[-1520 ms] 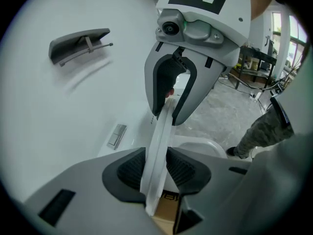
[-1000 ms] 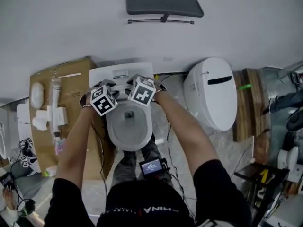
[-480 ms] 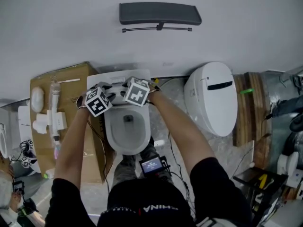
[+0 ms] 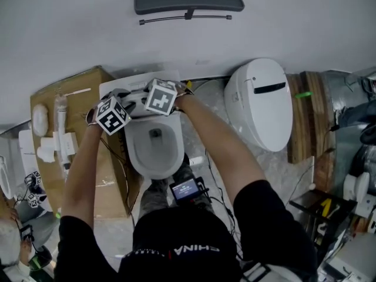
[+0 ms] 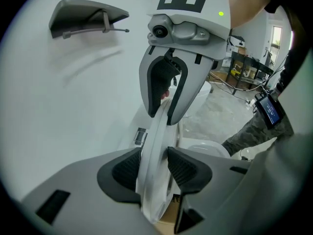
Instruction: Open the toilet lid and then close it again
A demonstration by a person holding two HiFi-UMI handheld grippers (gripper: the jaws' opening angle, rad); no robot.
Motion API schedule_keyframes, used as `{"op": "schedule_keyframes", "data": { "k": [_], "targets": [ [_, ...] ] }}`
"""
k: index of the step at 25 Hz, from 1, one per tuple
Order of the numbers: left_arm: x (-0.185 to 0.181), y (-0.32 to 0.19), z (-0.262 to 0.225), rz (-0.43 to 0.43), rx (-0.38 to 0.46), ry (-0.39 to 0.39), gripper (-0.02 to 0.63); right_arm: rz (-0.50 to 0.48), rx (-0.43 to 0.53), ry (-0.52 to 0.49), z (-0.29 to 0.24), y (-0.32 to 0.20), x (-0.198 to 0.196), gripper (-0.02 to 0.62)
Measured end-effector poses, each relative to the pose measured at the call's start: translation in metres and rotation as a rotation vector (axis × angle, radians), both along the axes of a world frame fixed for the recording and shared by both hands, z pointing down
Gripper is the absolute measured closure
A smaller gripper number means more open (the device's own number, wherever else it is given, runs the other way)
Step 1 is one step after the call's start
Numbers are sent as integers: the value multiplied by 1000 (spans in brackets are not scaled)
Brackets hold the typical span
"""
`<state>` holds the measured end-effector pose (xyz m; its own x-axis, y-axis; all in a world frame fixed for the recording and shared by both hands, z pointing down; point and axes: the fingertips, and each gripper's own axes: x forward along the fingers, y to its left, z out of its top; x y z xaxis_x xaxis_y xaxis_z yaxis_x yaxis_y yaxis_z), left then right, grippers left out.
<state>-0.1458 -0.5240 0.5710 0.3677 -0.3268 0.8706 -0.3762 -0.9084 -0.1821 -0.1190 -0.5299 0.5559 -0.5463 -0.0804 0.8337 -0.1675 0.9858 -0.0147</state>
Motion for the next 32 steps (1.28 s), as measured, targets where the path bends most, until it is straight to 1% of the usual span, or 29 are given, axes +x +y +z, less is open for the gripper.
{"op": "schedule_keyframes", "data": {
  "k": [4, 6, 12, 15, 17, 21, 23, 25, 27, 29, 32],
  "targets": [
    [-1, 1, 0, -9, 30, -24, 448, -9, 47, 18, 0, 0, 0, 471],
    [-3, 1, -3, -18, 47, -29, 448, -7, 54, 24, 0, 0, 0, 469],
    [-14, 4, -17, -62, 72, -17, 448, 47, 36, 7, -2, -1, 3, 442],
    [-16, 7, -21, -66, 90, -20, 448, 46, 4, 21, -3, 4, 4, 436],
    [-16, 7, -25, -74, 103, -16, 448, 46, -42, 48, -4, 12, 9, 403],
    [-17, 8, -33, -101, 118, -3, 448, 49, -39, 32, -19, 14, 9, 394],
    [-17, 10, -38, -115, 125, 8, 448, 58, -46, 0, -29, 17, 8, 394],
    [-17, 16, -45, -130, 134, 25, 448, 87, -38, -58, -43, 18, 6, 394],
    [-16, 25, -52, -146, 144, 53, 448, 150, -22, -125, -58, 18, 8, 394],
    [-13, 33, -62, -177, 159, 99, 448, 215, -19, -191, -70, 21, 12, 396],
    [-13, 46, -77, -250, 201, 169, 448, 293, -12, -228, -76, 27, 26, 397]
  ]
}}
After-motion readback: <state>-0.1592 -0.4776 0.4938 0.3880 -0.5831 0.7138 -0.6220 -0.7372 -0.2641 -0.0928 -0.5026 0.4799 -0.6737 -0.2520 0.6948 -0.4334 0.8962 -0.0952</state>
